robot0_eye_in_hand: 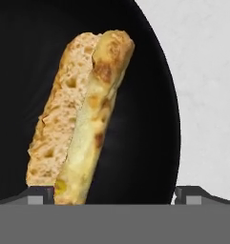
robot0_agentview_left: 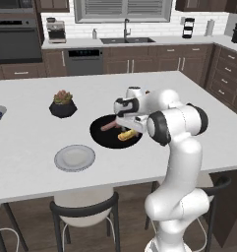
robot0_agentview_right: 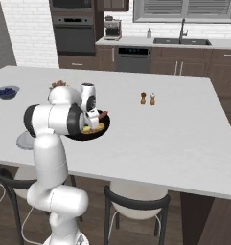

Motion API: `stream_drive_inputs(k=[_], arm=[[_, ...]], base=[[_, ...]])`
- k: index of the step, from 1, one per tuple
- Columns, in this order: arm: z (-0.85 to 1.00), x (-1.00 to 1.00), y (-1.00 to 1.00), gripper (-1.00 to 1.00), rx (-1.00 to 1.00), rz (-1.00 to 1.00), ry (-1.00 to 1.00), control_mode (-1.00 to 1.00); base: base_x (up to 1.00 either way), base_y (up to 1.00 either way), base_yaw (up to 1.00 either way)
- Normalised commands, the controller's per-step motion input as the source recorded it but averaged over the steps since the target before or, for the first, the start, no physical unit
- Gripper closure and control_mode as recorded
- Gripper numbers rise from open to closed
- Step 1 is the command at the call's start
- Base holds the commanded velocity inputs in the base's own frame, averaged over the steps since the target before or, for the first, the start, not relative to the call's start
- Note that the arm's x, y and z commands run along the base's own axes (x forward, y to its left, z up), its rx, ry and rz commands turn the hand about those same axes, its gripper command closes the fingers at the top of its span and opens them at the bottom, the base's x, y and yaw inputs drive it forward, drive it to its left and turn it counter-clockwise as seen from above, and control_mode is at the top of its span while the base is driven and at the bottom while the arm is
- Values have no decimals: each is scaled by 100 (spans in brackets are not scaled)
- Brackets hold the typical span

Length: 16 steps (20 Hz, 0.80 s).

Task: Place one bun and one sausage from the bowl on each plate.

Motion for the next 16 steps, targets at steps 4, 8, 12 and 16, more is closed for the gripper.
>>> stream_drive_inputs(k=[4,8,12,16], arm=[[-10,9,-9,-100,8,-3,0,-100],[-28,36,4,-100,0,-10,-8,-100],[-26,36,13,-100,0,-11,-11,-100],[-26,-15,3,-100,-3,-1,-7,-100]], base=[[0,0,0],[0,0,0],[0,0,0],[0,0,0]])
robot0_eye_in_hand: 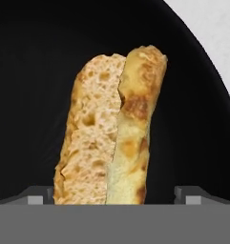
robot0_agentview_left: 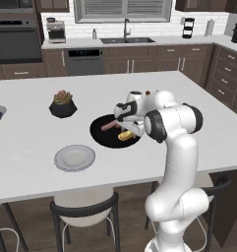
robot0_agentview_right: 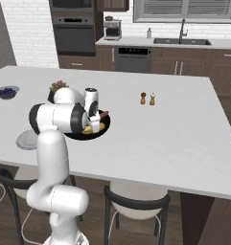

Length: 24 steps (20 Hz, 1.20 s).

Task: Place one bun and one sausage from the bowl on each plate.

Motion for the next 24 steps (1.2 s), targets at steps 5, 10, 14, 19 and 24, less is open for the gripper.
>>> stream_drive_inputs(k=[5,10,14,19,24], arm=[[4,-5,-1,-100,1,0,-5,-100],[2,-3,-2,-100,0,-2,-15,-100],[0,0,0,-100,0,-3,-5,-100],[0,0,0,-100,0,0,0,-100],[0,0,0,100,0,0,0,-100]], base=[[0,0,0],[0,0,0],[0,0,0],[0,0,0],[0,0,0]])
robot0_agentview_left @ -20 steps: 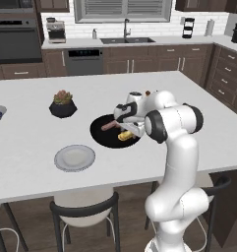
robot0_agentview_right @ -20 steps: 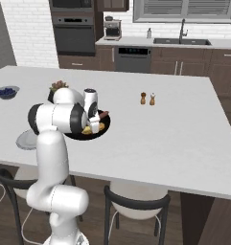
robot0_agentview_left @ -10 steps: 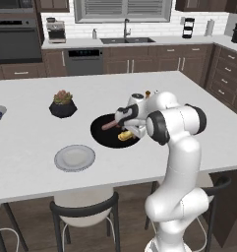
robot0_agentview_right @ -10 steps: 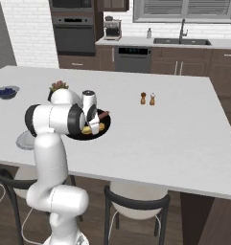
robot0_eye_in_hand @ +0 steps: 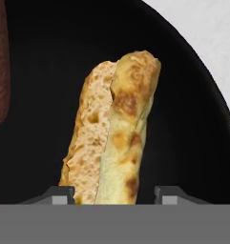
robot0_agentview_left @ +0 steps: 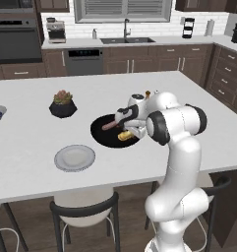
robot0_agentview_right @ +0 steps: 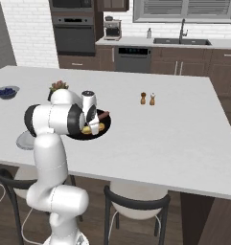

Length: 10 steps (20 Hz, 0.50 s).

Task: Place one bun and one sausage from the bowl on each plate.

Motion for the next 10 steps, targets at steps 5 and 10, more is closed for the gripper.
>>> stream_drive_inputs(k=[5,10], arm=[[14,0,0,100,0,0,-2,-100],[53,-23,25,100,0,0,-12,-100]], base=[[0,0,0],[0,0,0]])
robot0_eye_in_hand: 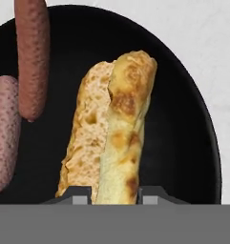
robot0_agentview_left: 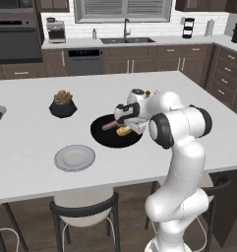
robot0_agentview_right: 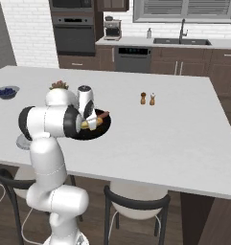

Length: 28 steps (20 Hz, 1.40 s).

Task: Place one bun and one sausage from the bowl on each plate.

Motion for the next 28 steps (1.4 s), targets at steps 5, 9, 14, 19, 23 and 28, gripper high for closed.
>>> stream_drive_inputs(k=[5,9,14,19,23,28], arm=[[51,-59,100,100,-2,4,-4,-100],[49,-82,100,100,-8,10,-1,-100],[23,-63,100,100,-12,10,0,-100],[0,-55,100,100,-16,10,1,-100],[-27,0,97,100,-7,6,17,-100],[-36,29,14,100,-3,4,11,-100]], base=[[0,0,0],[0,0,0],[0,0,0],[0,0,0],[0,0,0],[0,0,0]])
